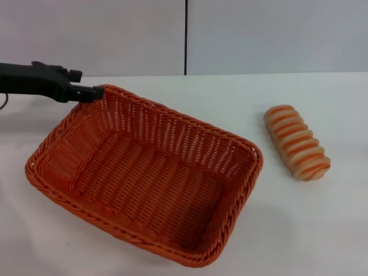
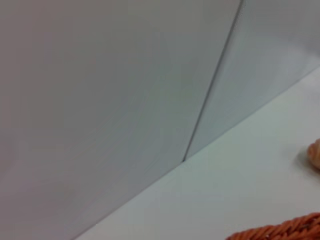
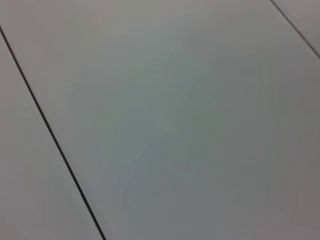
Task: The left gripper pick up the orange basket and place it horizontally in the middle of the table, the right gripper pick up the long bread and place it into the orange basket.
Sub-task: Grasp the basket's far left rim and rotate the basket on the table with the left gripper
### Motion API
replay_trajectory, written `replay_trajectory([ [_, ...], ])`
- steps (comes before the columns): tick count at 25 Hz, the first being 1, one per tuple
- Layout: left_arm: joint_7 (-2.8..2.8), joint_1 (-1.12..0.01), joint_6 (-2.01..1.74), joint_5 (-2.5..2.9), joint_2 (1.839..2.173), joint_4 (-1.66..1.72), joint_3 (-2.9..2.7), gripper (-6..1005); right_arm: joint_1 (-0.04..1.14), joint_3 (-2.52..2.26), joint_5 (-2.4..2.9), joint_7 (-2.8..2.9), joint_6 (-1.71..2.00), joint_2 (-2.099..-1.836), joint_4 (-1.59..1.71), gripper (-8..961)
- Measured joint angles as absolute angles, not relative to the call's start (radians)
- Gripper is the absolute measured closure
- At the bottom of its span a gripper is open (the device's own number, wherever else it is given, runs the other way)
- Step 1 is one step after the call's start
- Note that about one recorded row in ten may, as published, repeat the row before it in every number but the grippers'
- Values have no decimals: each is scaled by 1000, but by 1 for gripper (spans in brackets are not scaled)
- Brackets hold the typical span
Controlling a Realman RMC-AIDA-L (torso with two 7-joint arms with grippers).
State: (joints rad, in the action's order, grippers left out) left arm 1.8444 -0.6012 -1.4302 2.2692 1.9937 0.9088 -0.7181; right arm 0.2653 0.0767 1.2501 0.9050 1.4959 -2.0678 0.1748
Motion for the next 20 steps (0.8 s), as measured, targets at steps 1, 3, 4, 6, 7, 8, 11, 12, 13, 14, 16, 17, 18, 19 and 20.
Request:
replay_trajectory([
  [1,1844,-601,-1430,2269,1994,909,-718,215,265,77,1250,910,1494,-2068,175,174],
  [3,1844,-605,-1430,2276,1996,905,-719,215,265,77,1250,912,1494,-2068,175,174],
  [4,1844,-614,-1425,2301,2002,897,-721,215,265,77,1250,912,1494,-2068,175,174],
  [6,1844,-618,-1422,2315,2004,893,-725,215,265,77,1250,912,1494,-2068,175,174],
  [7,1844,-618,-1422,2315,2004,893,-725,215,265,77,1250,912,1494,-2068,175,174],
  [8,1843,-622,-1419,2322,2006,884,-729,215,266,77,1250,912,1494,-2068,175,174],
  [11,1842,-638,-1401,2350,2011,859,-734,215,268,77,1250,913,1494,-2068,175,175],
  [12,1843,-641,-1396,2359,2014,857,-735,214,268,77,1250,913,1494,-2068,175,175],
  [13,1844,-645,-1392,2369,2018,855,-736,214,270,77,1250,913,1493,-2068,175,175],
  [14,1844,-646,-1388,2373,2021,855,-736,214,271,77,1250,913,1493,-2068,175,175],
  [16,1848,-651,-1375,2378,2028,854,-736,214,273,77,1250,913,1493,-2068,175,175],
  [17,1848,-651,-1375,2378,2028,854,-736,214,274,76,1250,913,1493,-2068,175,175],
  [18,1854,-651,-1370,2378,2029,854,-735,214,274,76,1250,913,1493,-2068,175,175],
  [19,1880,-653,-1359,2383,2029,856,-741,214,275,76,1250,914,1492,-2068,175,175],
  [20,1880,-653,-1359,2383,2029,856,-741,214,275,76,1250,914,1492,-2068,175,175],
])
